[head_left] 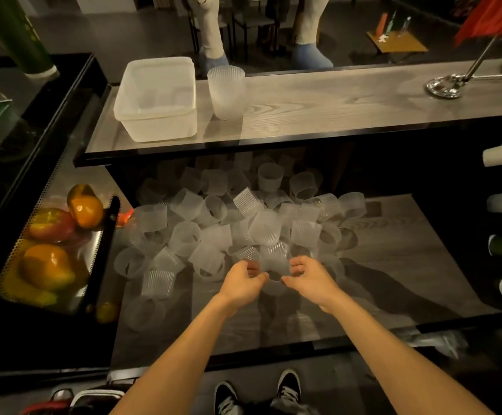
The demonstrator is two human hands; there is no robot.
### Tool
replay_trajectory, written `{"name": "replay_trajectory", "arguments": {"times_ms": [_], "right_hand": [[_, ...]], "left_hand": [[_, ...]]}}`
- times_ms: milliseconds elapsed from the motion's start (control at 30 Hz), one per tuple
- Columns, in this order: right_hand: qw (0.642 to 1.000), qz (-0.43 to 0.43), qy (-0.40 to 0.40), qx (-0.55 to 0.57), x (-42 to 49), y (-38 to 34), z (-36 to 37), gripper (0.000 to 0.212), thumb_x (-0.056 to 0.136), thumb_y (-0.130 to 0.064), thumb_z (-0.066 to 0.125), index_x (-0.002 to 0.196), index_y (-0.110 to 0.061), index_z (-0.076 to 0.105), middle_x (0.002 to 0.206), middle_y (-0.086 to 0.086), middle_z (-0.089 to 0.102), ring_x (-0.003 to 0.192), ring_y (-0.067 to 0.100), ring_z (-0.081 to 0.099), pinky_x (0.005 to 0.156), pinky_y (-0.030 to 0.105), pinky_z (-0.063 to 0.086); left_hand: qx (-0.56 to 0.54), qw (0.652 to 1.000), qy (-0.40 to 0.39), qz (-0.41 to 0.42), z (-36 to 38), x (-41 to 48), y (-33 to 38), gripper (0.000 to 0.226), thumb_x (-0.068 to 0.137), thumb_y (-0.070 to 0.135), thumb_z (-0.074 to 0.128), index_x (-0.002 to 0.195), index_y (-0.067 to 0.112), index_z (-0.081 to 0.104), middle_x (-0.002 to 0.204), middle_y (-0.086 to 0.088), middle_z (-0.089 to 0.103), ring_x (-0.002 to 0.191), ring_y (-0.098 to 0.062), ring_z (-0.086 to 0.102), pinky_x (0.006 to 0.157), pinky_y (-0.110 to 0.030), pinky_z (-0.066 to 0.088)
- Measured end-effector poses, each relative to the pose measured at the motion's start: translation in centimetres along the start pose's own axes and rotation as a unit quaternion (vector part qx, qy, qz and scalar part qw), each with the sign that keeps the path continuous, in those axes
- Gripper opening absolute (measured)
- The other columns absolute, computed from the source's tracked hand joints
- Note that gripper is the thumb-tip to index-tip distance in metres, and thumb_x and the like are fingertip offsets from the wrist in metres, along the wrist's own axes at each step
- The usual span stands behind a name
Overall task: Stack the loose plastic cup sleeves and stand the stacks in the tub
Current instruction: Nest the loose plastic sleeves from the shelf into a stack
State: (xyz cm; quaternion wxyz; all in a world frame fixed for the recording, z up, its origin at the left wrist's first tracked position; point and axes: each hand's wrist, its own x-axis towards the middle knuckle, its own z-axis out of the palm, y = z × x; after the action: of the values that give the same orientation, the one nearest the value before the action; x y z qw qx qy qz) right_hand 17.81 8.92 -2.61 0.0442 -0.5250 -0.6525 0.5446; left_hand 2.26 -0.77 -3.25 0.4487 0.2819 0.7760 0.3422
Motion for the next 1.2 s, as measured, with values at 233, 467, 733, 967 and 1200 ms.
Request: {"name": "replay_trajectory", "arguments": {"times_ms": [233, 467, 733, 967, 1200], "right_hand": [[0.998, -0.051, 0.016, -0.039, -0.3, 0.6, 0.3, 0.043, 0.089, -0.008, 0.072, 0.128, -0.014, 0.055, 0.115, 0.003, 0.063, 0.106, 0.019, 0.064, 0.091, 0.023, 0.052], [0.993, -0.012, -0.062, -0.101, -0.5, 1.8, 0.3, 0.043, 0.097, -0.012, 0.060, 0.138, -0.015, 0.051, 0.121, -0.006, 0.052, 0.117, 0.005, 0.046, 0.092, 0.020, 0.040], [0.990, -0.002, 0.046, -0.133, -0.2, 3.2, -1.1, 0.031, 0.094, -0.018, 0.061, 0.124, -0.020, 0.065, 0.101, -0.008, 0.065, 0.105, 0.016, 0.064, 0.093, 0.027, 0.050], [0.959, 0.021, 0.220, -0.176, 0.1, 5.1, -4.5, 0.045, 0.093, -0.020, 0.059, 0.138, -0.020, 0.051, 0.135, 0.010, 0.049, 0.126, 0.034, 0.045, 0.102, 0.047, 0.046], [0.991, 0.083, 0.106, -0.011, 0.4, 7.0, -5.8, 0.067, 0.098, -0.021, 0.055, 0.159, -0.016, 0.027, 0.152, 0.009, 0.046, 0.138, 0.028, 0.045, 0.113, 0.041, 0.040]], "left_hand": [[0.004, 1.000, -0.010, 0.005, 0.7, -0.3, -0.5, 0.033, 0.093, 0.022, 0.070, 0.121, 0.020, 0.052, 0.112, 0.008, 0.058, 0.112, -0.011, 0.057, 0.100, -0.029, 0.049], [0.047, 0.999, -0.019, -0.002, 1.5, -0.6, -1.1, 0.028, 0.095, 0.022, 0.066, 0.112, 0.026, 0.044, 0.096, 0.019, 0.051, 0.103, -0.010, 0.056, 0.087, -0.025, 0.045], [0.231, 0.972, 0.042, 0.033, 2.5, -0.6, -0.1, 0.036, 0.090, 0.029, 0.062, 0.122, 0.012, 0.059, 0.126, -0.006, 0.050, 0.115, -0.029, 0.057, 0.094, -0.037, 0.050], [0.122, 0.990, -0.022, 0.068, 6.2, 0.3, 2.6, 0.039, 0.096, 0.021, 0.054, 0.134, 0.011, 0.055, 0.126, -0.008, 0.063, 0.102, -0.015, 0.064, 0.087, -0.028, 0.054], [0.070, 0.991, -0.116, 0.013, 10.0, 0.6, 3.8, 0.050, 0.101, 0.017, 0.053, 0.148, 0.006, 0.041, 0.118, 0.002, 0.052, 0.108, -0.011, 0.050, 0.091, -0.024, 0.042]]}}
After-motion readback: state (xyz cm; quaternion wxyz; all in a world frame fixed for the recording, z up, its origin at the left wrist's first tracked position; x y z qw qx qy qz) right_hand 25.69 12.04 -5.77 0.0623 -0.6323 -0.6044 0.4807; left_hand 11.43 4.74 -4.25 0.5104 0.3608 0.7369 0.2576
